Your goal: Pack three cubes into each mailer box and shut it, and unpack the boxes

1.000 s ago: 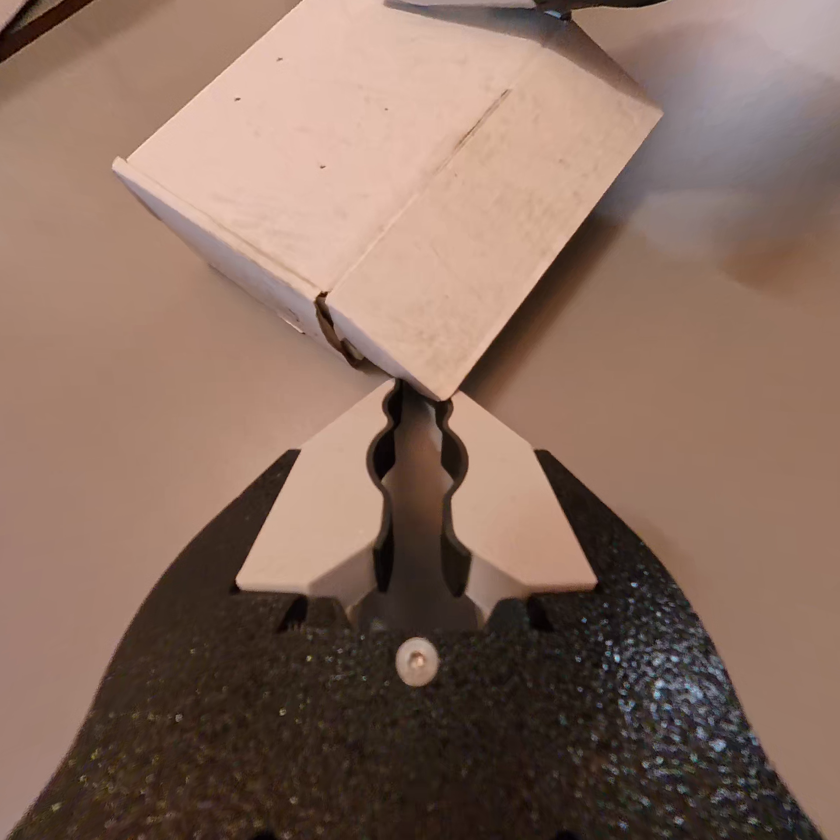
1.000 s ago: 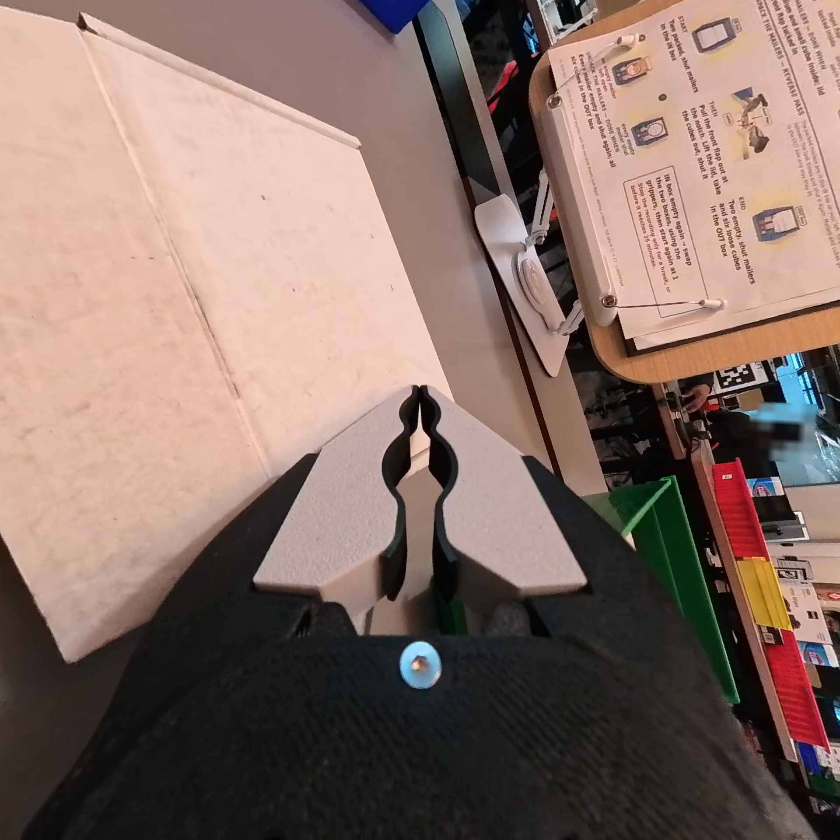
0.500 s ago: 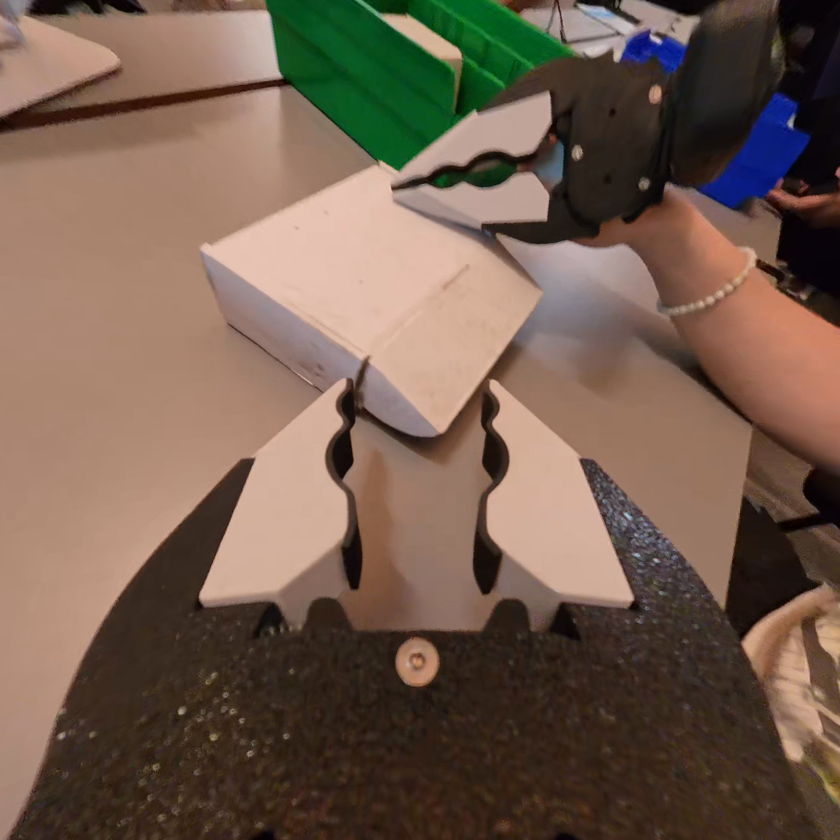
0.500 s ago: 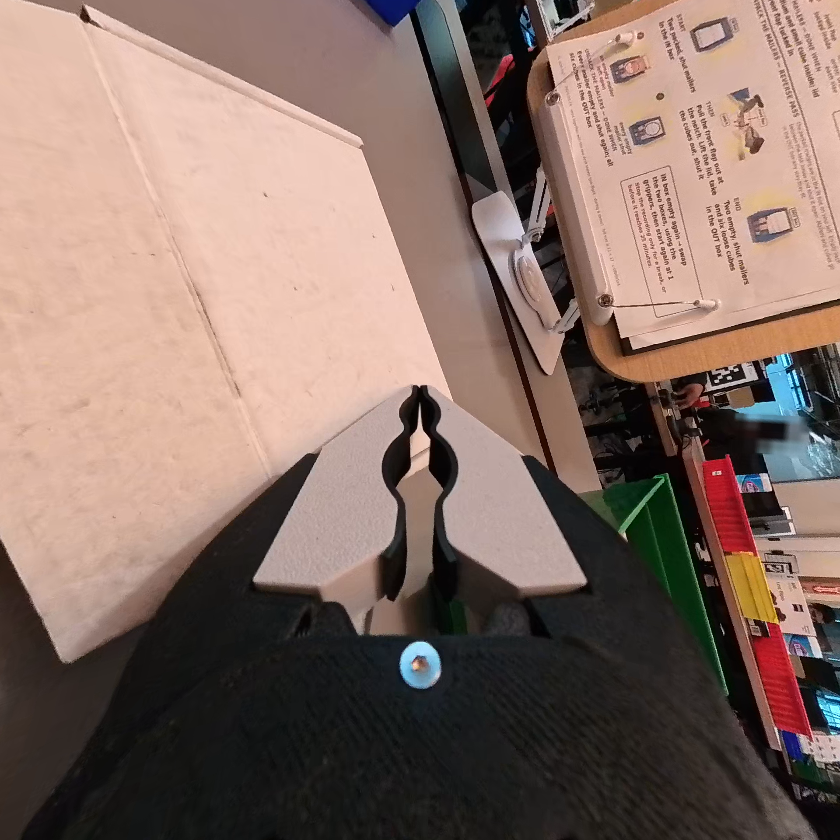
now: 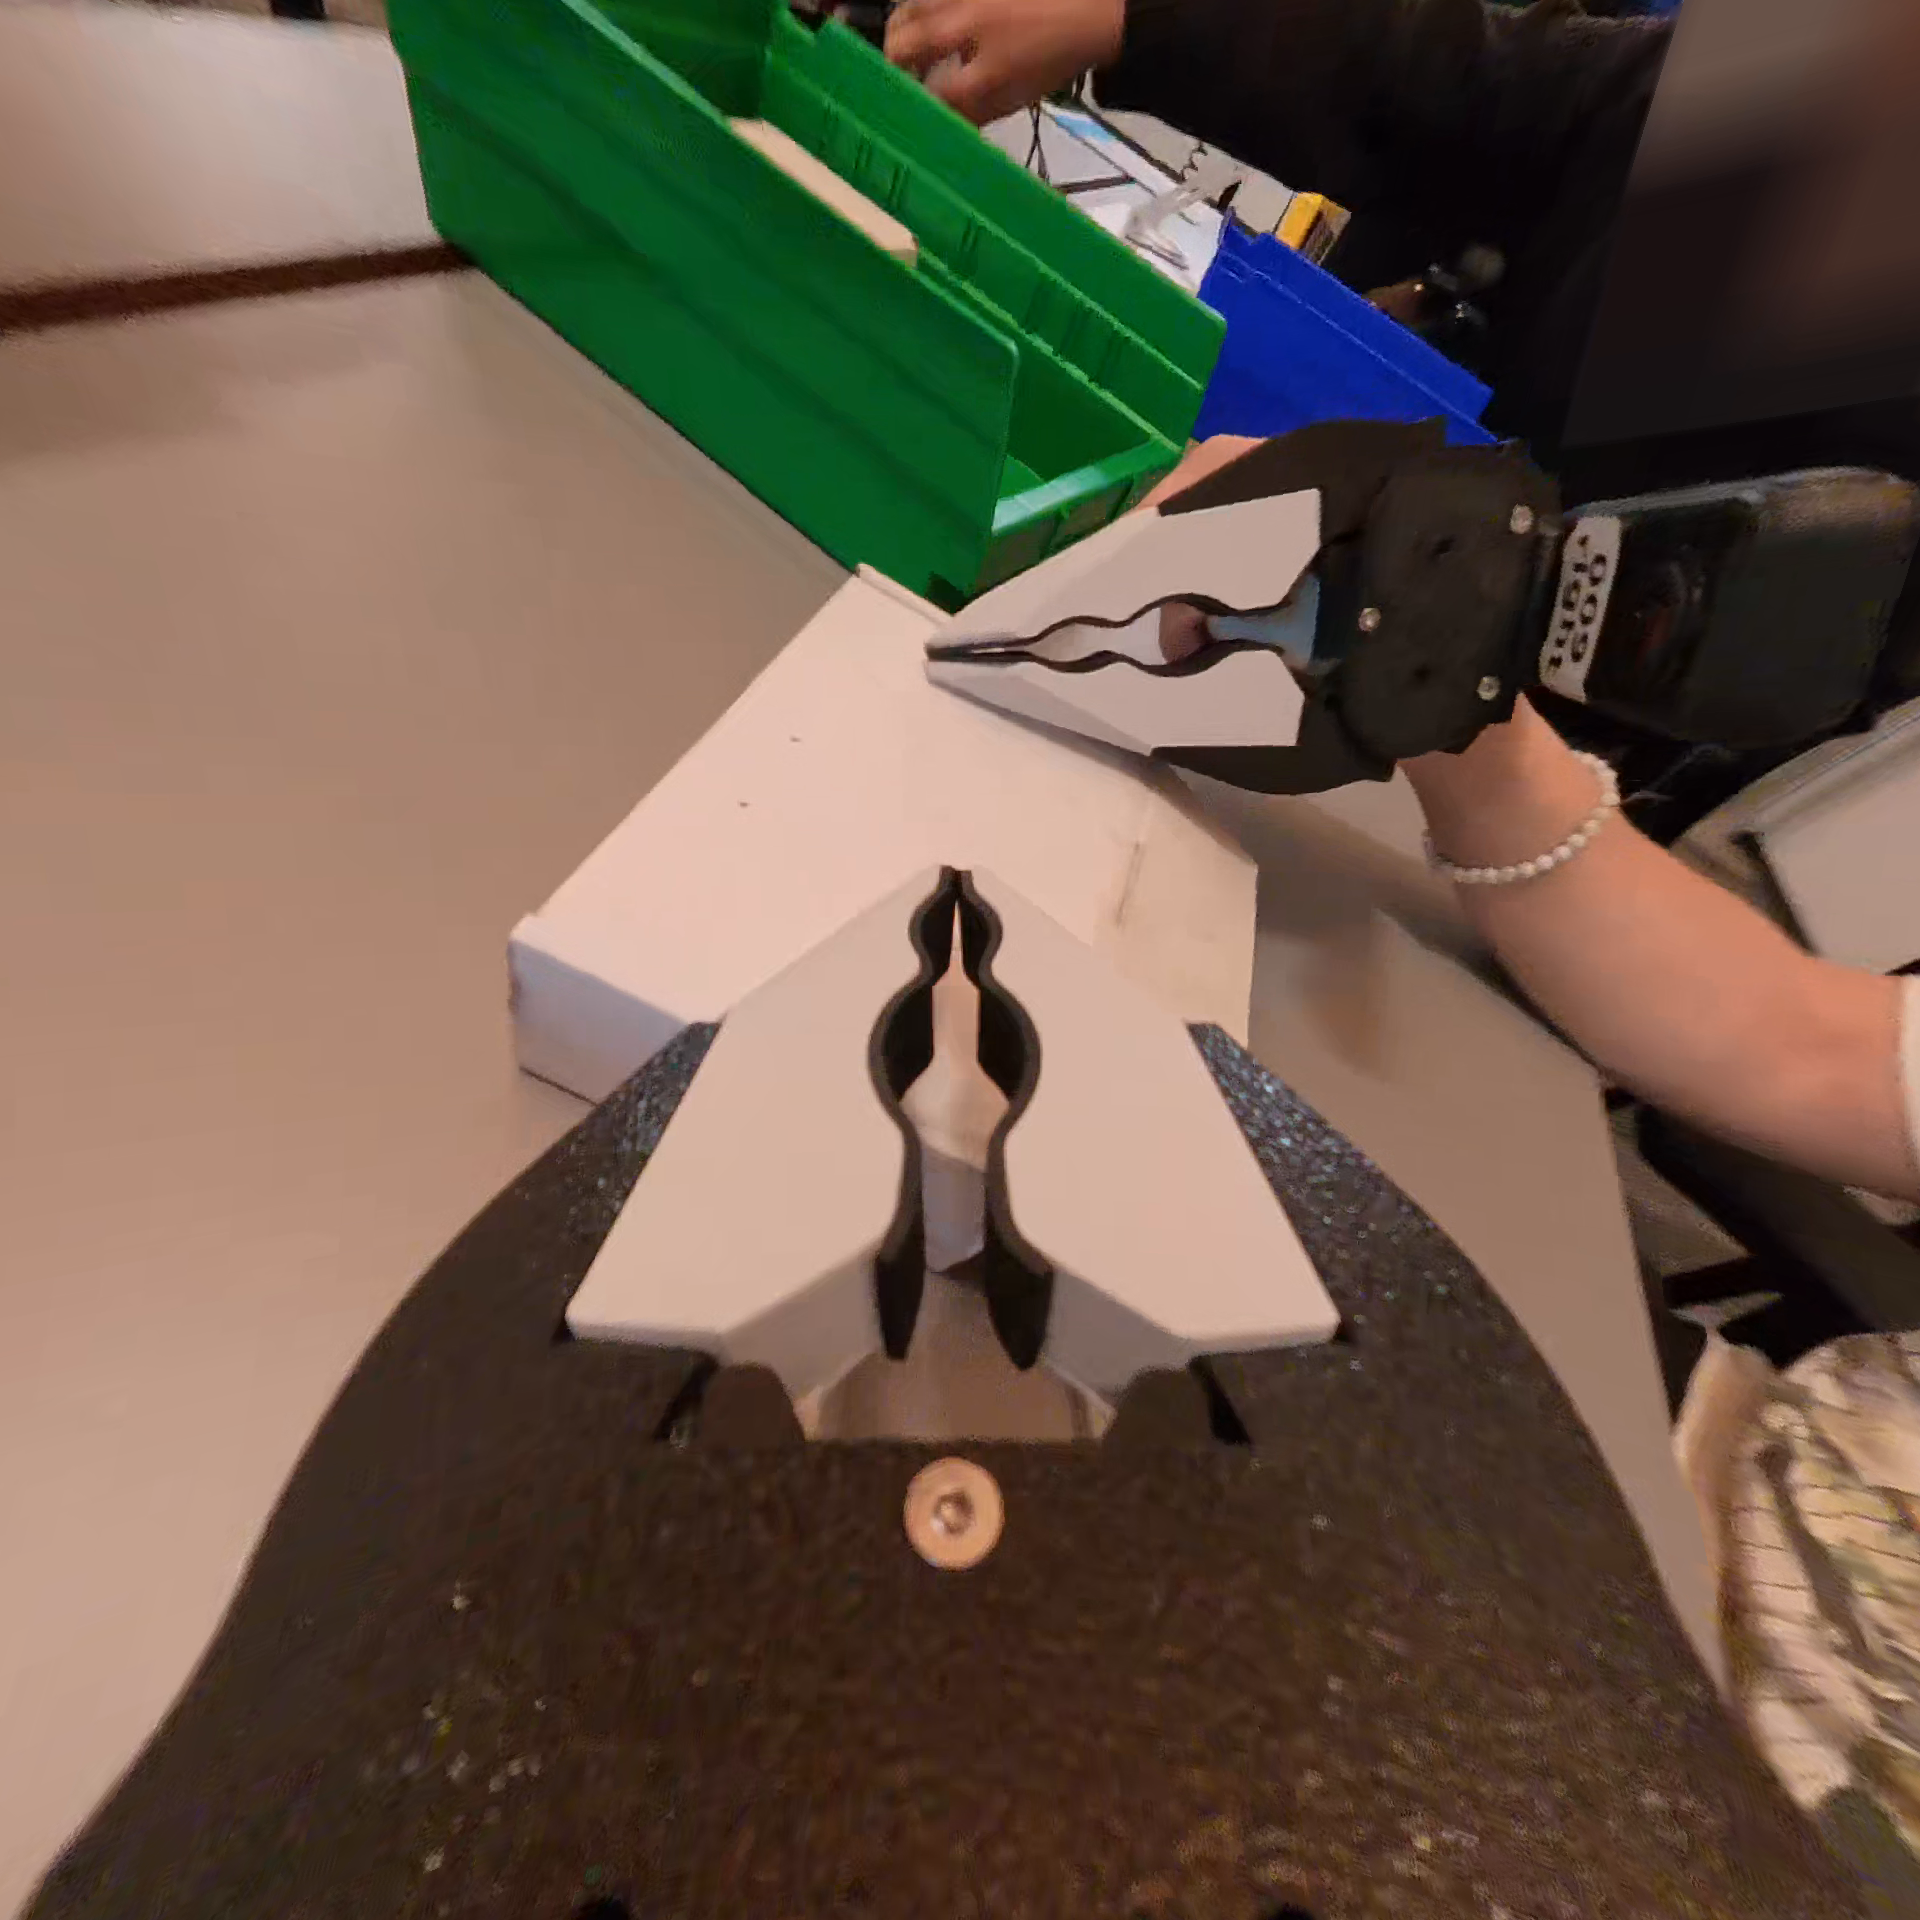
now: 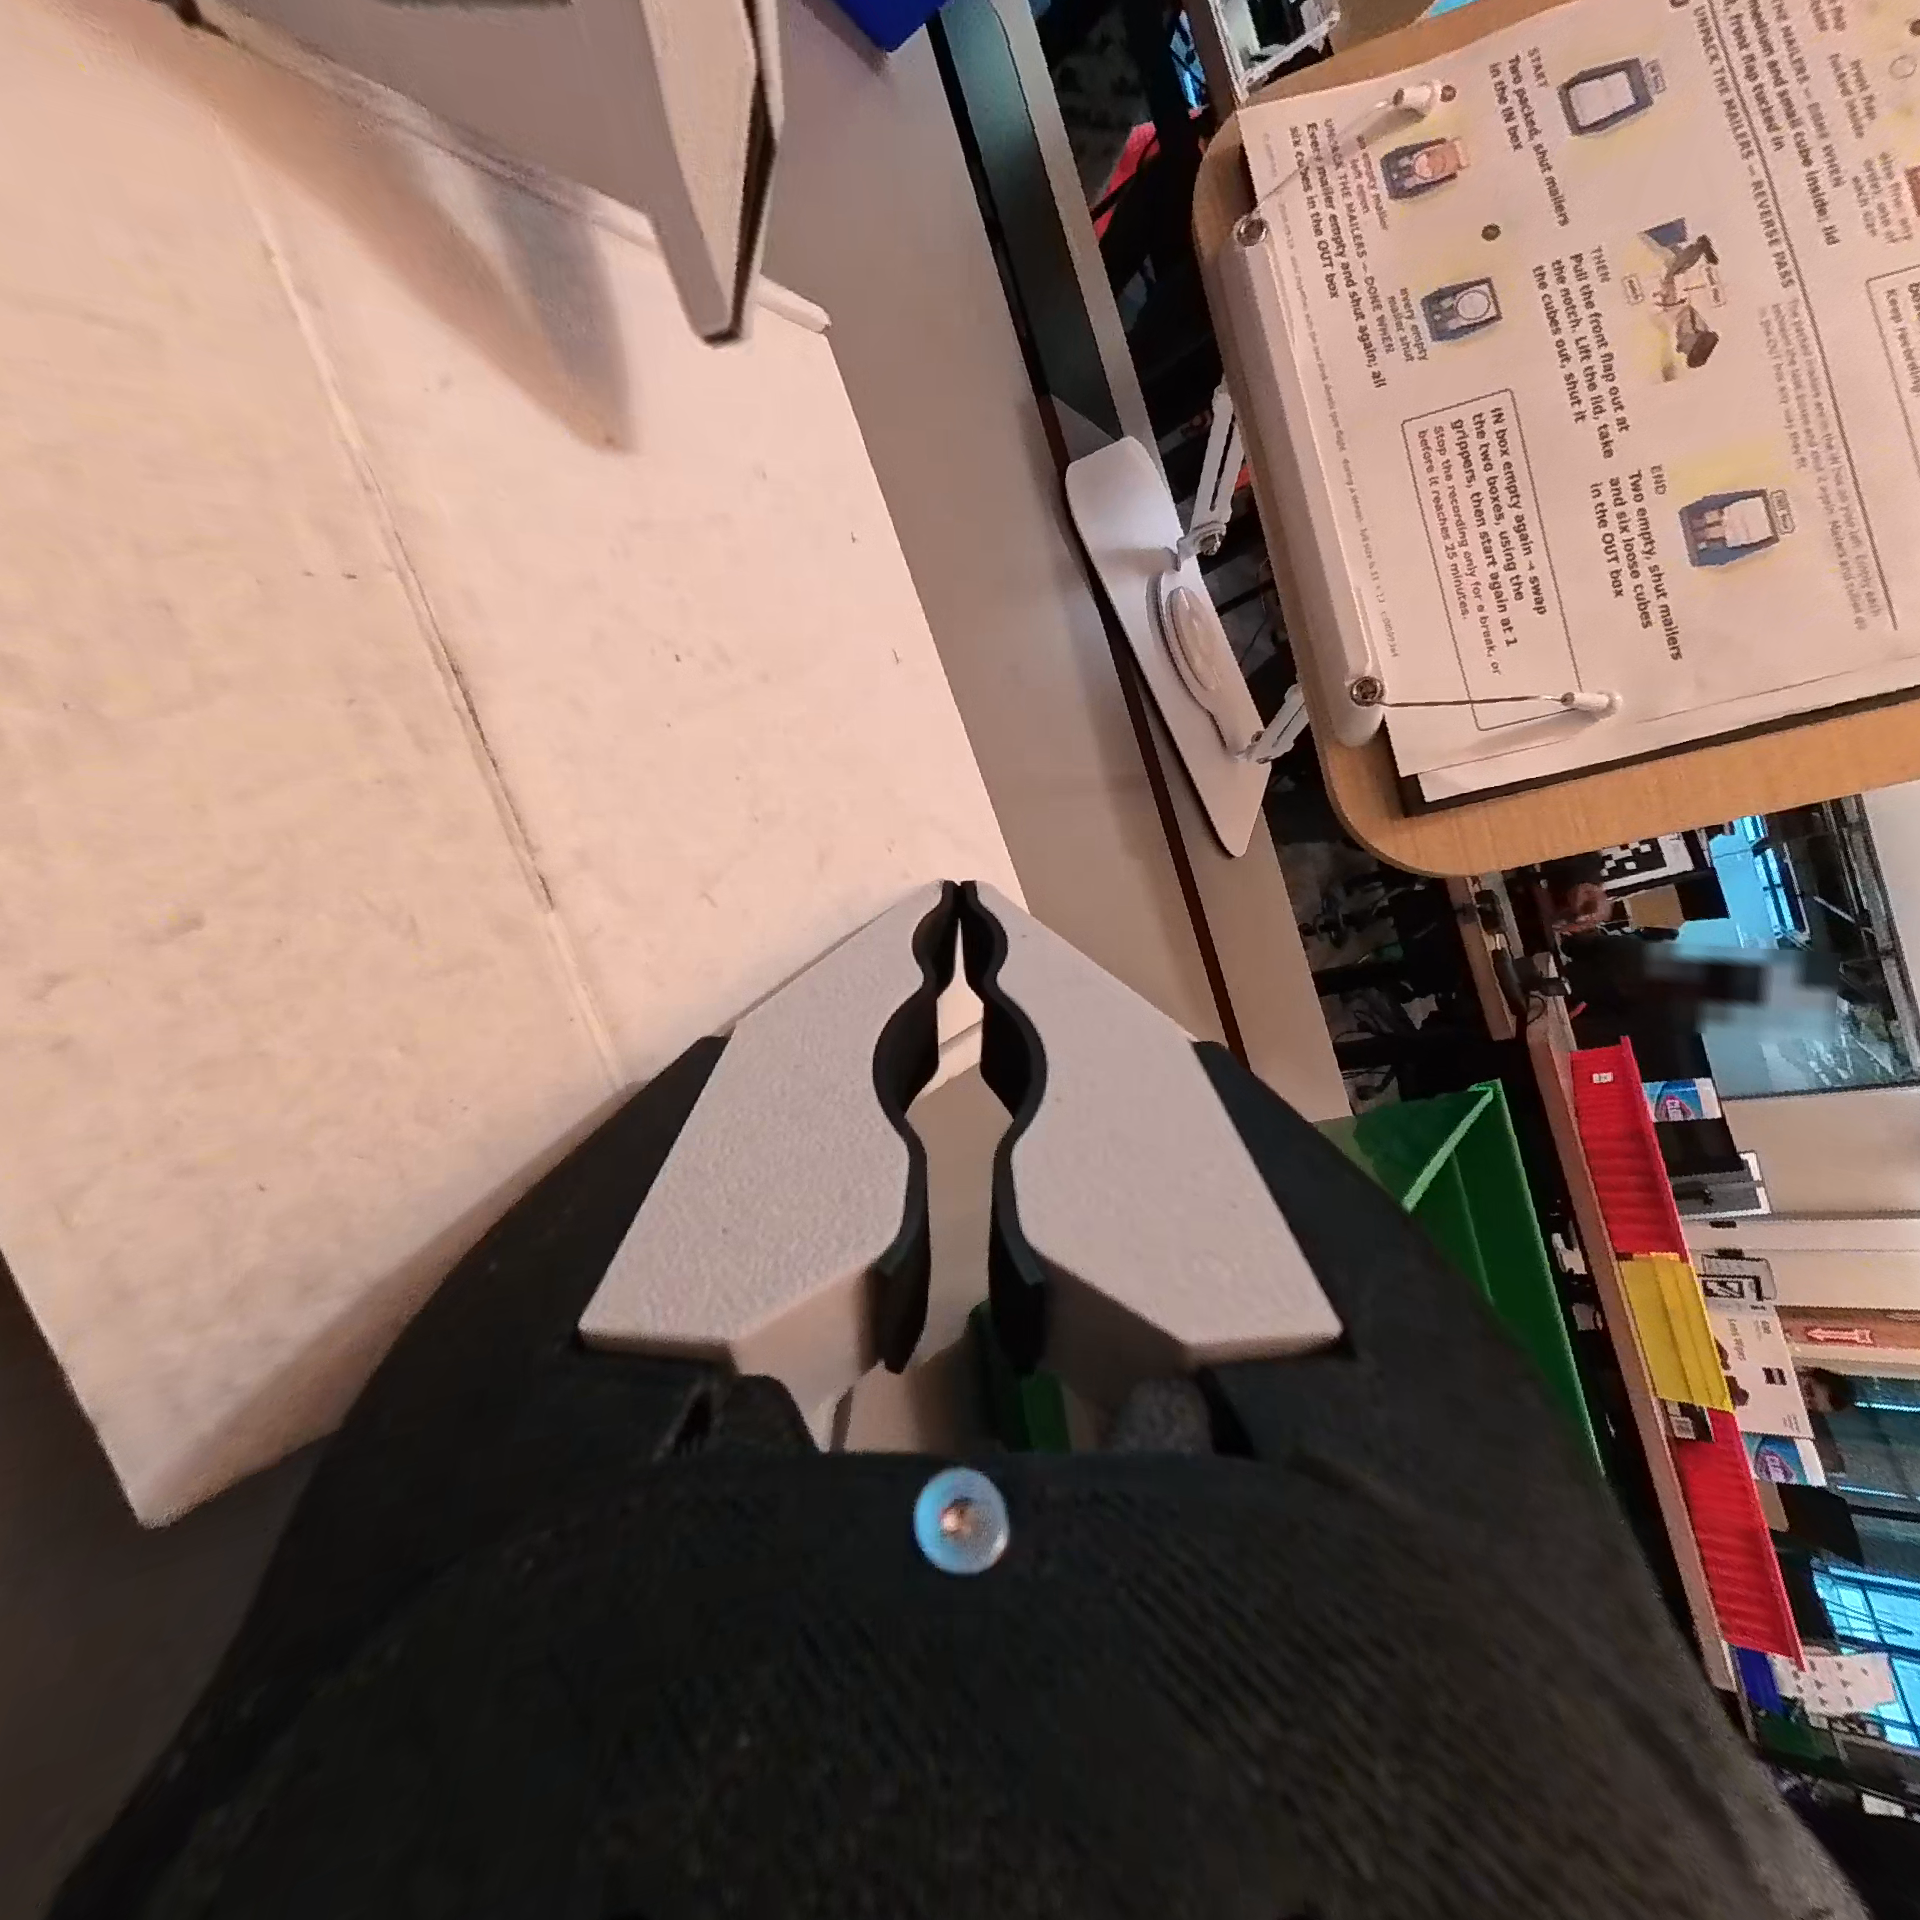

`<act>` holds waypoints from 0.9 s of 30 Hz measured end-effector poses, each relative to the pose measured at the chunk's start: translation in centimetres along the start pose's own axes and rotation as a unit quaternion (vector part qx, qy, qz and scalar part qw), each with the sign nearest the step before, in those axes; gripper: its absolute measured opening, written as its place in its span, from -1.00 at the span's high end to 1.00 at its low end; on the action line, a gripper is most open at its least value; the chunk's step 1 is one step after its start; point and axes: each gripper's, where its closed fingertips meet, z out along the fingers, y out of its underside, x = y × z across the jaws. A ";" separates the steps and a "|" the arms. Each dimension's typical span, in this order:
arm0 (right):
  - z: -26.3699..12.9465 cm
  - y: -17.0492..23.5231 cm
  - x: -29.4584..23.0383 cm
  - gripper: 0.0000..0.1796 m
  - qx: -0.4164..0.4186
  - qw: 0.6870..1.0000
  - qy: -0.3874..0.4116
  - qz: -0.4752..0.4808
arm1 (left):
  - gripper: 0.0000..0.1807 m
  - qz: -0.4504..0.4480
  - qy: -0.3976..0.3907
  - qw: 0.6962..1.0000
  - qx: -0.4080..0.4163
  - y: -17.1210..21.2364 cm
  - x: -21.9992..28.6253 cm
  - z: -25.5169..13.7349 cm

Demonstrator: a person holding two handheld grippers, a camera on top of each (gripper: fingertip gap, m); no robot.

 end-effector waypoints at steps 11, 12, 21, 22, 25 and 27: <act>-0.1 0.0 0.4 1.00 0.019 1.000 0.006 0.022 | 1.00 -0.018 -0.027 0.999 -0.033 1.3 -1.0 1.0; -0.3 0.2 0.7 1.00 0.021 0.999 0.011 0.030 | 1.00 -0.015 -0.030 0.999 -0.034 1.3 -1.0 1.0; -8.0 -0.4 1.3 0.57 0.152 0.926 -0.125 0.322 | 1.00 -0.003 -0.044 0.999 -0.032 1.3 -1.0 1.0; -8.9 -0.4 0.1 0.50 0.151 0.923 -0.145 0.324 | 1.00 -0.003 -0.043 0.999 -0.032 1.3 -1.0 1.0; -10.1 0.9 -3.1 0.36 0.098 0.913 -0.209 0.336 | 1.00 0.005 -0.048 0.998 -0.033 1.3 -1.0 1.0; -10.1 1.2 -4.6 0.37 0.078 0.894 -0.252 0.363 | 1.00 0.012 -0.052 0.998 -0.036 1.3 -1.0 1.0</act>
